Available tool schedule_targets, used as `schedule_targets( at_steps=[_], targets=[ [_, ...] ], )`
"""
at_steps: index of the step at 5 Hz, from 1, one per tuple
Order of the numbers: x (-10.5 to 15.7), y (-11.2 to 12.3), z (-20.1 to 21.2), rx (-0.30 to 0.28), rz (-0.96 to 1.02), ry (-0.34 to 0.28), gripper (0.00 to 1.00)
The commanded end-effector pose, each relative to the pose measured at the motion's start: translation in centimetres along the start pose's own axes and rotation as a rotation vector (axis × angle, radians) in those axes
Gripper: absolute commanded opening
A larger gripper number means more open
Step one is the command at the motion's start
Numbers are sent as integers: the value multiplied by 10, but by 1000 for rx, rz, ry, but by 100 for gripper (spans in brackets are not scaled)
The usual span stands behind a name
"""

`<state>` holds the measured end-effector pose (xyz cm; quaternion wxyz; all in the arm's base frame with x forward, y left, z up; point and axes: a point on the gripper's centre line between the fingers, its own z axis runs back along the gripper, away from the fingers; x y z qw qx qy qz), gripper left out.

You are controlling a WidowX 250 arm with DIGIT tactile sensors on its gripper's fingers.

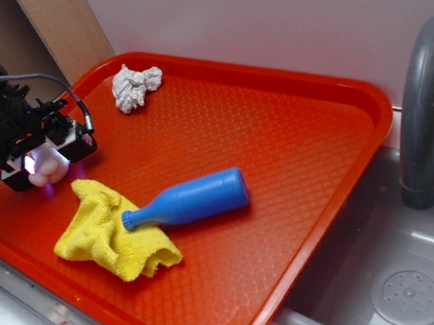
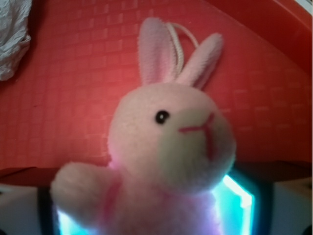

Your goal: Grab the pink bunny.

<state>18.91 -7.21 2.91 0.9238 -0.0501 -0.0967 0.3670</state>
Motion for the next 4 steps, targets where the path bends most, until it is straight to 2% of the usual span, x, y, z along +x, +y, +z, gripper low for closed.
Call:
schedule_targets(
  at_steps=[1,2,3,4],
  targets=[
    [3,-26,50,18,-340,82,0],
    [3,-40,94,52,-536,61,0],
    [-1,-51,124,11,-651,66,0],
    [-4,-68,168,-45,-693,23,0]
  ],
)
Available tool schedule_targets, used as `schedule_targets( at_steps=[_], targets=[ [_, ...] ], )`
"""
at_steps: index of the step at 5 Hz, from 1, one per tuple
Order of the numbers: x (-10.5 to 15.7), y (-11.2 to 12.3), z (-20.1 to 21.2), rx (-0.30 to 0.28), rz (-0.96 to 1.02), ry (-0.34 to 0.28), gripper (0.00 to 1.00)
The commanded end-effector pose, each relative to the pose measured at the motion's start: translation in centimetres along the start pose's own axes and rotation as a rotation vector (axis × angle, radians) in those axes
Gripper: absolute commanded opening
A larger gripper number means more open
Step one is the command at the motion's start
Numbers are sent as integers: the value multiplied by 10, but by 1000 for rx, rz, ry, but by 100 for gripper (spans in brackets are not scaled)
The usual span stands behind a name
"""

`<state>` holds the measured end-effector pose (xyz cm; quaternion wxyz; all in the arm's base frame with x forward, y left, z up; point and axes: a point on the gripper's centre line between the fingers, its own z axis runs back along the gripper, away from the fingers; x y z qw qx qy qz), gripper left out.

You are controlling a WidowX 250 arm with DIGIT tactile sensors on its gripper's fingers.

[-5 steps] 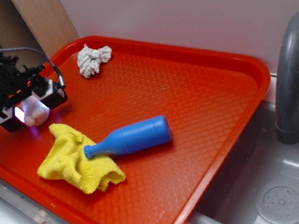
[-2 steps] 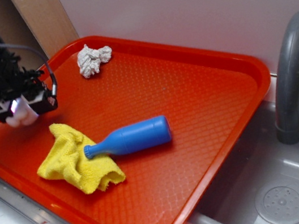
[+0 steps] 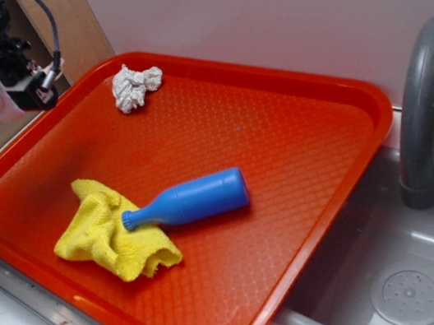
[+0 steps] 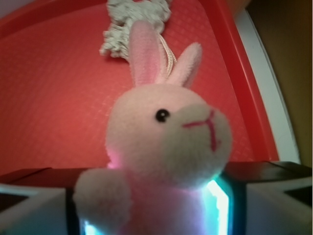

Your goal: Grab the pink bunny.

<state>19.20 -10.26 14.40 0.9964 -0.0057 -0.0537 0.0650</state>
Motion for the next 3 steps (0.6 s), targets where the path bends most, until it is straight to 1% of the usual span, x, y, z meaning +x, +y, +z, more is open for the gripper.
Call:
schedule_targets(
  at_steps=[1,2,3],
  targets=[
    [14,-22,88,-136,-53,-121,0],
    [14,-20,98,-138,1,-114,0],
    [15,-14,95,-77,34,-124,0]
  ],
)
